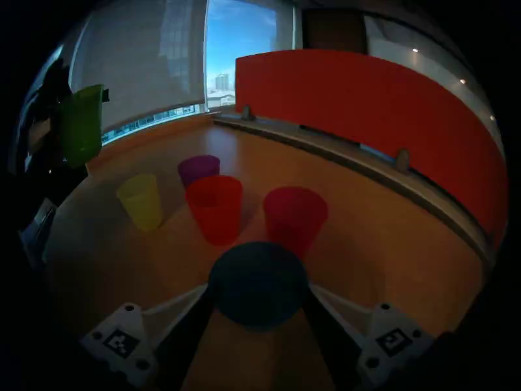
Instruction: Pour water
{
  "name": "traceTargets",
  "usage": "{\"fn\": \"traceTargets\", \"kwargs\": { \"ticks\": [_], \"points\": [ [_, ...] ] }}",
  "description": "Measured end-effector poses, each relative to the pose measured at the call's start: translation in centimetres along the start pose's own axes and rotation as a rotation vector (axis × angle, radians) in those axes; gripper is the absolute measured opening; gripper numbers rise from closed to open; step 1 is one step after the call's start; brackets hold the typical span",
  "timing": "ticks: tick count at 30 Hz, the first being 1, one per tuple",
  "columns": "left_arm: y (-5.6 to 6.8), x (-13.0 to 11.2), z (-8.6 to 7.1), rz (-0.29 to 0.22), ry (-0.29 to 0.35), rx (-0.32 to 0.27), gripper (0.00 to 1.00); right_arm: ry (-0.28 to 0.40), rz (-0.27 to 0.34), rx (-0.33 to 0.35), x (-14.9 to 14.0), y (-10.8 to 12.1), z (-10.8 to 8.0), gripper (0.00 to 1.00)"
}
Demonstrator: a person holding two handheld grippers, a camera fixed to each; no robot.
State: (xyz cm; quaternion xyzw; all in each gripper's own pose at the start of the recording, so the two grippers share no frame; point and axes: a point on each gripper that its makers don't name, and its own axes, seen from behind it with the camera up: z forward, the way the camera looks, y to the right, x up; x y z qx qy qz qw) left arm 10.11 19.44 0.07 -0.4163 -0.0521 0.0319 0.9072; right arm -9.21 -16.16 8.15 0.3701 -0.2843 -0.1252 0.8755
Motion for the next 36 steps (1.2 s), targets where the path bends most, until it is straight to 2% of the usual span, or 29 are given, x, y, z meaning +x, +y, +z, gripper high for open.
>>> {"fn": "traceTargets", "kwargs": {
  "ticks": [5,17,29,36],
  "points": [
    [0.3,-0.1,0.1,-0.001,-0.002,-0.01,0.89,0.026,-0.022,-0.009,1.3,-0.2,-1.4,0.89],
    [0.5,0.1,0.0,0.005,0.006,-0.013,0.89,0.139,-0.027,-0.006,7.2,-0.9,-5.6,0.9],
    [0.3,0.5,-0.4,-0.011,0.023,-0.015,0.89,0.299,-0.018,0.015,14.5,-1.8,-9.6,0.9],
    [0.3,0.5,-0.5,-0.014,0.023,-0.017,0.89,0.365,-0.032,0.014,17.7,-2.4,-11.8,0.9]
  ]
}}
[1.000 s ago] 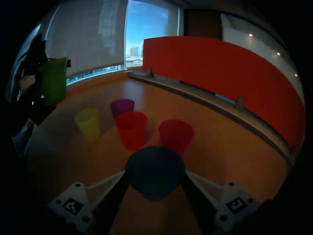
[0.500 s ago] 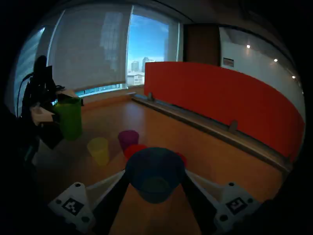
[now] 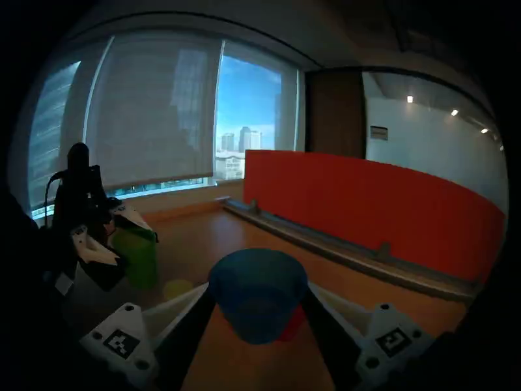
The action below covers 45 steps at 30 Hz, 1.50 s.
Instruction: Pour water
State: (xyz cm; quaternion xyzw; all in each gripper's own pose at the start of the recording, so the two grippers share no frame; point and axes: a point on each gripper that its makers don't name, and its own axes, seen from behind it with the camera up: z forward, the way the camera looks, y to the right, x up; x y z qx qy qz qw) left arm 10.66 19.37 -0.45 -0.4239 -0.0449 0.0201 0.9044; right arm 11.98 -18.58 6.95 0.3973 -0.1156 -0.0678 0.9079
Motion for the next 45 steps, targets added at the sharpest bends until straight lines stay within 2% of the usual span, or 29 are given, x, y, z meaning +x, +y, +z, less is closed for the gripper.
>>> {"fn": "traceTargets", "kwargs": {
  "ticks": [7,20,29,45],
  "points": [
    [0.2,0.1,0.1,-0.007,0.002,-0.009,0.89,0.053,-0.004,0.011,2.5,-0.8,-0.8,0.9],
    [1.0,0.5,0.1,0.006,0.002,-0.026,0.89,0.148,-0.016,0.01,5.5,-1.4,-1.7,0.9],
    [1.0,0.4,0.1,0.014,-0.004,-0.021,0.89,0.166,-0.023,0.015,5.9,-1.5,-2.1,0.9],
    [1.2,0.3,0.2,0.011,0.0,-0.028,0.89,0.161,-0.166,0.032,7.3,-2.8,-1.5,0.9]
  ]
}}
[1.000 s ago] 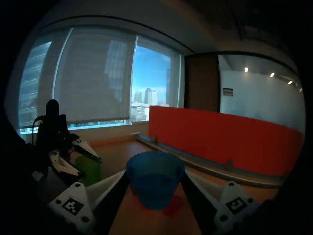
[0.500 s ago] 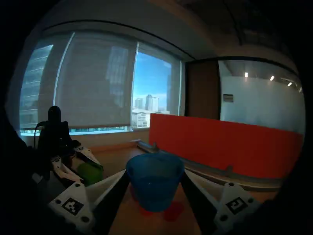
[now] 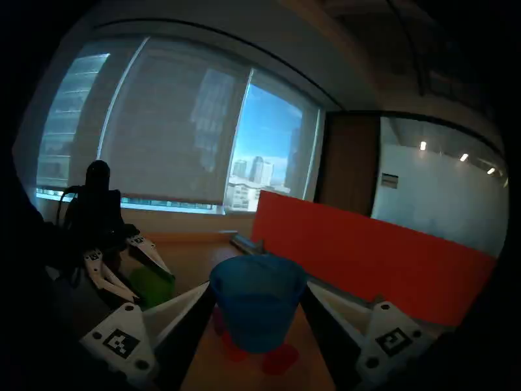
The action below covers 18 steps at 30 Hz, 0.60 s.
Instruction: Pour water
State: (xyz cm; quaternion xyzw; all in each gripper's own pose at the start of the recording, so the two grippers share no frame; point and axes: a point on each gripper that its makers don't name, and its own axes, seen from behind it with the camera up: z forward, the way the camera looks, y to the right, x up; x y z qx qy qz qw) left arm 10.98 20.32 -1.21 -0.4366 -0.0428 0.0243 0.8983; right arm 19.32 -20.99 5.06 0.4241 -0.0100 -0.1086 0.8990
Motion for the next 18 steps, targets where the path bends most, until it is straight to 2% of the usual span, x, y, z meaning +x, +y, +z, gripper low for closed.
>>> {"fn": "traceTargets", "kwargs": {
  "ticks": [18],
  "points": [
    [0.3,0.3,-0.3,0.007,0.006,-0.002,0.89,0.009,-0.201,0.03,2.5,-1.5,1.5,0.9]
  ]
}}
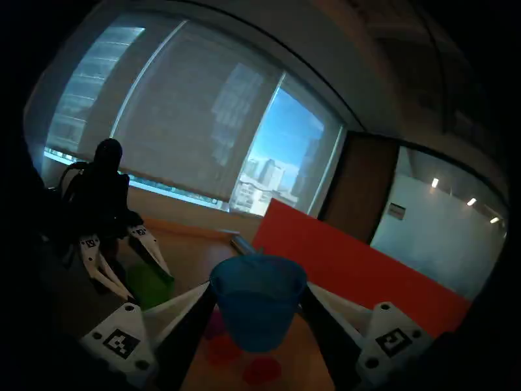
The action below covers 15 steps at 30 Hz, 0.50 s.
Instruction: Pour water
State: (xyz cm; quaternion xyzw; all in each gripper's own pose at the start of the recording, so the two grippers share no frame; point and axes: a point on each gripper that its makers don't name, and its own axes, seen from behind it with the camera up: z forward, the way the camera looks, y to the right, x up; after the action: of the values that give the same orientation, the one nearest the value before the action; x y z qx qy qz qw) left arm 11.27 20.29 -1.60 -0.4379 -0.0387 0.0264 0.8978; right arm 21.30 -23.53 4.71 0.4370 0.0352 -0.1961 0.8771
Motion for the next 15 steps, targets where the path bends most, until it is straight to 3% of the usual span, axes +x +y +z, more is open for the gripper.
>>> {"fn": "traceTargets", "kwargs": {
  "ticks": [15],
  "points": [
    [0.5,0.0,0.3,0.002,0.0,-0.014,0.89,0.016,-0.136,0.024,2.5,-0.9,0.9,0.89]
  ]
}}
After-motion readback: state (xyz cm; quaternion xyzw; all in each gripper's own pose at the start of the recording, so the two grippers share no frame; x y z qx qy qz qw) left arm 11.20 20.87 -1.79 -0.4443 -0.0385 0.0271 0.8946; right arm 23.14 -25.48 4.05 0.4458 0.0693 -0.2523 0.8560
